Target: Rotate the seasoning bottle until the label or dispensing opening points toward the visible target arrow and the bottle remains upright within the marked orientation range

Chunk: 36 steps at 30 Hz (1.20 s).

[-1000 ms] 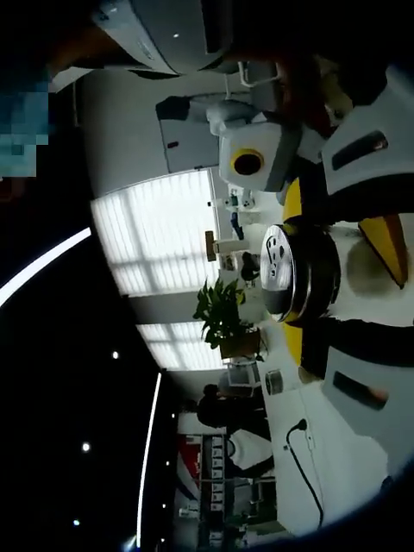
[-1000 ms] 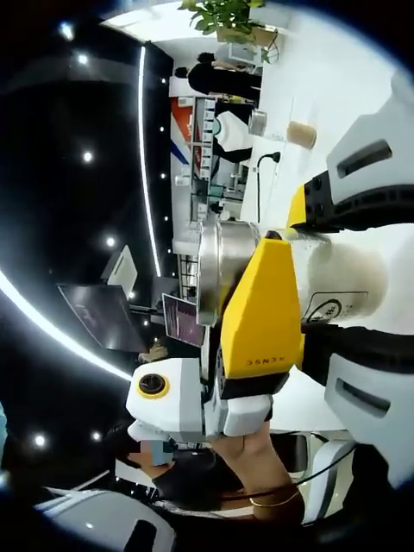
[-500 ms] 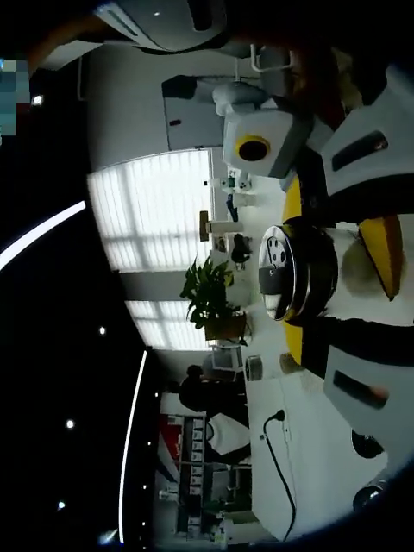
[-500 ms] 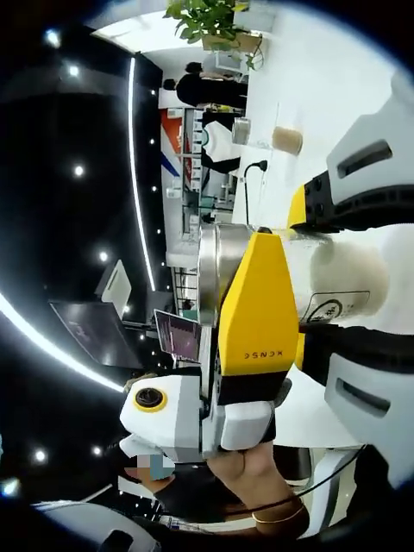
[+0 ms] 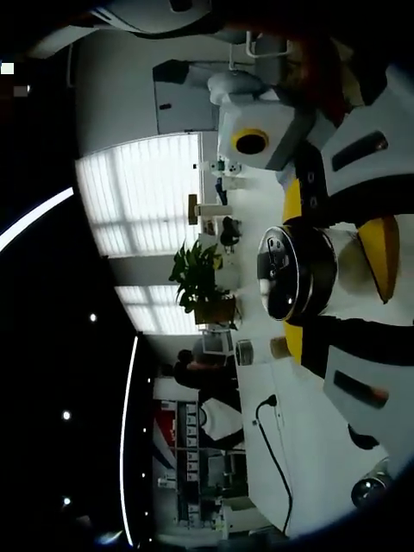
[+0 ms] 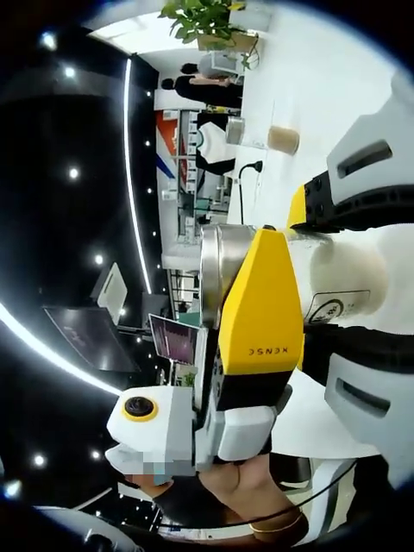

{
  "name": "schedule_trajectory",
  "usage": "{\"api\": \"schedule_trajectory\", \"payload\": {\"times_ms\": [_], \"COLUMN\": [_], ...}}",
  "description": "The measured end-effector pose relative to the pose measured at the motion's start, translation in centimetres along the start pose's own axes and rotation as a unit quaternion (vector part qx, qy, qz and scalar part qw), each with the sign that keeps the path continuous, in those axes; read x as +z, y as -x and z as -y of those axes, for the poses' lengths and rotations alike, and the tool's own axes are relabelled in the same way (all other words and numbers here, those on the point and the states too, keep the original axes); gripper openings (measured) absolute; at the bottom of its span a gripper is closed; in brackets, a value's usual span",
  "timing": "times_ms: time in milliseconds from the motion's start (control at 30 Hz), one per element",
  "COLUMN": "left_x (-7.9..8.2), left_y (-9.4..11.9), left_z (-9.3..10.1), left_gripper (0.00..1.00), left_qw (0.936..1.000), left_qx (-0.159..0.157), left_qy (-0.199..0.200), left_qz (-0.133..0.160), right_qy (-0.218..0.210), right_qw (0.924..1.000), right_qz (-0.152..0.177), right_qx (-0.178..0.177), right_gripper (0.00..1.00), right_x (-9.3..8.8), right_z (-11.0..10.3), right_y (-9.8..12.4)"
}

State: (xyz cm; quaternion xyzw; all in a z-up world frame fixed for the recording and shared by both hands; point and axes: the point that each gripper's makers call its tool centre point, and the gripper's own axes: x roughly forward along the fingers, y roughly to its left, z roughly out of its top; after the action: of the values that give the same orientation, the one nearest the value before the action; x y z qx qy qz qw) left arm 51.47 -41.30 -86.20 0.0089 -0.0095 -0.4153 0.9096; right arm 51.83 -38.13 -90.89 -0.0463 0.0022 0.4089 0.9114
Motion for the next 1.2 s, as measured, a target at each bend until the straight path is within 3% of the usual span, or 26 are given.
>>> {"api": "schedule_trajectory", "payload": {"times_ms": [467, 767, 1200], "left_x": [-1.0, -2.1, -2.2], "left_y": [-0.7, -1.1, -1.3], "left_z": [-0.7, -1.3, -2.1], "left_gripper": [0.43, 0.43, 0.43], "left_qw": [0.9996, 0.9994, 0.9992], "left_qx": [0.010, 0.024, 0.031], "left_qy": [0.024, 0.006, 0.012], "left_qz": [-0.008, -0.026, -0.023], "right_qy": [-0.008, 0.009, -0.020], "right_qw": [0.9998, 0.9990, 0.9990], "right_qz": [-0.012, -0.016, -0.008], "right_qx": [-0.015, -0.041, -0.039], "right_gripper": [0.39, 0.39, 0.39], "right_x": [-1.0, -1.9, -2.0], "right_z": [0.6, 1.2, 1.4], "right_y": [-0.4, -1.1, -1.9]}}
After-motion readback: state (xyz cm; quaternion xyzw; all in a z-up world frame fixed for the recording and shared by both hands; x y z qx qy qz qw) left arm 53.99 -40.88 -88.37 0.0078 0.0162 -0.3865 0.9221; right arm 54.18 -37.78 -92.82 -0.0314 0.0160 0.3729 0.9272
